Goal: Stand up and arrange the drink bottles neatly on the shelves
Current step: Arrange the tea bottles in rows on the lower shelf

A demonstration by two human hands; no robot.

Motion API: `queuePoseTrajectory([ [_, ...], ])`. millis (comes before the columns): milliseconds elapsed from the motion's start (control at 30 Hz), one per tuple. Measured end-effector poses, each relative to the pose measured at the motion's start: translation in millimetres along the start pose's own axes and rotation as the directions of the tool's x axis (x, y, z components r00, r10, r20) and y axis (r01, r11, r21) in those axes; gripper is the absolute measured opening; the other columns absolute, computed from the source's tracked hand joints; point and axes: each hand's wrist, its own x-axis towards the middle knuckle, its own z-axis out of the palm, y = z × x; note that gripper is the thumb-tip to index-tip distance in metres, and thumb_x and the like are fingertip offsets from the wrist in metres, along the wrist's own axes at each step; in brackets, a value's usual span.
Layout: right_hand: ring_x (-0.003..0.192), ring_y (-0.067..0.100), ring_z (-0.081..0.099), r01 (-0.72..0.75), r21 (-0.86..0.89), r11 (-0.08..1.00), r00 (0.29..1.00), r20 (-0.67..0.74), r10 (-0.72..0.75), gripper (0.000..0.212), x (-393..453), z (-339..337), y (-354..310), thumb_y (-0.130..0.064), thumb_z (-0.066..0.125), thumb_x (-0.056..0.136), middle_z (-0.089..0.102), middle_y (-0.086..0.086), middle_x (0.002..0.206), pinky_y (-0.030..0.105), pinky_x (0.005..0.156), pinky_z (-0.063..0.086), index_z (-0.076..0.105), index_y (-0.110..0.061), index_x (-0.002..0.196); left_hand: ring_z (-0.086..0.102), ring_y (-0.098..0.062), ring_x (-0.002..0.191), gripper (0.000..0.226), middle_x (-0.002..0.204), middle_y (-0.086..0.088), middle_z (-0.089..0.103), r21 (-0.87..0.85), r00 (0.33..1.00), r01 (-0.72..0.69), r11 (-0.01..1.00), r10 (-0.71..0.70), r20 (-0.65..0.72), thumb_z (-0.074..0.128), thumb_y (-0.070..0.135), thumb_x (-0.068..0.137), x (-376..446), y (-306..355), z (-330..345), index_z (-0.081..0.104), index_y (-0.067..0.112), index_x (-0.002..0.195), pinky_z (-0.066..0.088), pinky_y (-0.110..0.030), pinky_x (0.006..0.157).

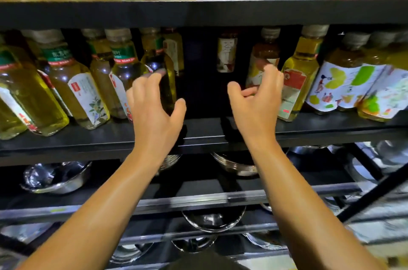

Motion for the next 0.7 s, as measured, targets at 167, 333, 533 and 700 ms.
queuePoseTrajectory([
  [167, 0.121, 0.028, 0.049, -0.184, -0.203, 0.962, 0.973, -0.177, 0.148, 0.072, 24, -72, 57, -0.035, 0.068, 0.086, 0.036, 0.009, 0.143, 0.014, 0.084, 0.034, 0.034, -0.009, 0.144, 0.039, -0.024, 0.126, 0.057, 0.134, -0.008, 0.047, -0.043, 0.977, -0.012, 0.999, 0.021, 0.212, 0.068, 0.029, 0.087, -8, 27, 38, 0.046, 0.014, 0.138, 0.031, -0.027, 0.105],
  [333, 0.095, 0.028, 0.058, -0.240, -0.326, 0.914, 0.962, 0.045, 0.269, 0.045, 34, -76, 86, -0.042, 0.067, 0.087, 0.061, 0.008, 0.104, 0.030, 0.071, 0.036, 0.049, -0.008, 0.110, 0.042, -0.018, 0.129, 0.057, 0.141, -0.006, 0.045, -0.117, 0.951, -0.001, 0.993, 0.037, 0.307, 0.066, 0.031, 0.091, -14, 41, 51, 0.044, 0.011, 0.140, 0.029, -0.019, 0.099],
  [533, 0.089, 0.024, 0.061, -0.074, -0.363, 0.929, 0.953, 0.247, 0.173, 0.033, 9, -56, 60, -0.044, 0.066, 0.082, 0.064, 0.001, 0.096, 0.043, 0.076, 0.050, 0.051, -0.020, 0.098, 0.053, -0.007, 0.112, 0.058, 0.137, 0.004, 0.049, -0.265, 0.955, 0.045, 0.963, 0.037, 0.295, 0.066, 0.036, 0.089, -10, 53, 54, 0.045, 0.020, 0.141, 0.047, -0.027, 0.093],
  [700, 0.092, 0.027, 0.059, 0.002, -0.423, 0.906, 0.854, 0.473, 0.219, 0.036, 3, 0, 25, -0.047, 0.061, 0.091, 0.059, 0.006, 0.100, 0.037, 0.073, 0.048, 0.050, -0.013, 0.097, 0.049, -0.003, 0.112, 0.059, 0.136, -0.001, 0.046, -0.224, 0.985, 0.052, 0.973, -0.014, 0.169, 0.067, 0.032, 0.089, 5, 50, 42, 0.044, 0.019, 0.141, 0.038, -0.006, 0.086],
])
